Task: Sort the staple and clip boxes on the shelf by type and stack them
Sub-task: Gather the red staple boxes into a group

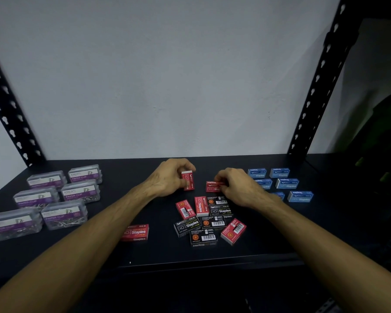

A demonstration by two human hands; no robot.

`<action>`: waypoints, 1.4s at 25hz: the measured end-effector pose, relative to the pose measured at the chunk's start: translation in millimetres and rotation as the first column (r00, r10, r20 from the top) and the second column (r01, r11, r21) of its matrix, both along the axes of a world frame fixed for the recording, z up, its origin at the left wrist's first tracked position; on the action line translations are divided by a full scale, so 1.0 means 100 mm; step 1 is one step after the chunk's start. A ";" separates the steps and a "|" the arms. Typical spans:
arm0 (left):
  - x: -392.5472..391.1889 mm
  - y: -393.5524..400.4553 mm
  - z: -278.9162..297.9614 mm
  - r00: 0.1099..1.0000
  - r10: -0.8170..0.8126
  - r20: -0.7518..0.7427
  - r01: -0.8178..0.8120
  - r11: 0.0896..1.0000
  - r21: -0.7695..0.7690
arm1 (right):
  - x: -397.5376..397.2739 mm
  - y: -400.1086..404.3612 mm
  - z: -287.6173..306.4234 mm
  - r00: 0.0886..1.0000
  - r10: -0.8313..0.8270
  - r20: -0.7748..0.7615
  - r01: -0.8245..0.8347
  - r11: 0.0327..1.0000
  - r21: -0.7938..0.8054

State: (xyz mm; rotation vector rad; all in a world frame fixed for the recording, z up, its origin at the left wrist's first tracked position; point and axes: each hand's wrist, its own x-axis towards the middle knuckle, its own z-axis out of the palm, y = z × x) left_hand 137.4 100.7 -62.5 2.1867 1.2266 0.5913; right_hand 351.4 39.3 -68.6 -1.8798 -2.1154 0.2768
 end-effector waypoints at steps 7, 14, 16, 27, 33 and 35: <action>-0.08 0.01 -0.03 0.997 0.048 0.054 -0.047 0.999 -0.022 | -0.01 -0.01 0.00 1.000 0.006 0.003 -0.006 1.000 -0.001; -0.17 0.04 -0.05 0.993 0.004 -0.121 -0.006 1.000 -0.015 | -0.02 0.01 0.00 0.999 0.016 0.029 -0.016 1.000 0.003; -0.13 0.06 -0.06 0.991 -0.011 -0.134 0.011 1.000 0.000 | 0.00 0.04 0.00 0.999 0.013 0.047 -0.013 1.000 0.010; 0.26 0.18 -0.14 0.997 -0.006 -0.078 0.012 0.997 0.076 | 0.12 0.33 0.01 0.988 -0.099 0.115 0.101 0.995 -0.014; 0.38 0.25 -0.18 0.998 0.006 -0.064 0.001 0.995 0.104 | 0.16 0.40 -0.01 0.989 -0.104 0.100 0.104 0.995 0.008; 0.38 0.26 -0.19 0.998 0.012 -0.062 -0.005 0.993 0.115 | 0.17 0.42 -0.02 0.990 -0.111 0.090 0.111 0.994 0.004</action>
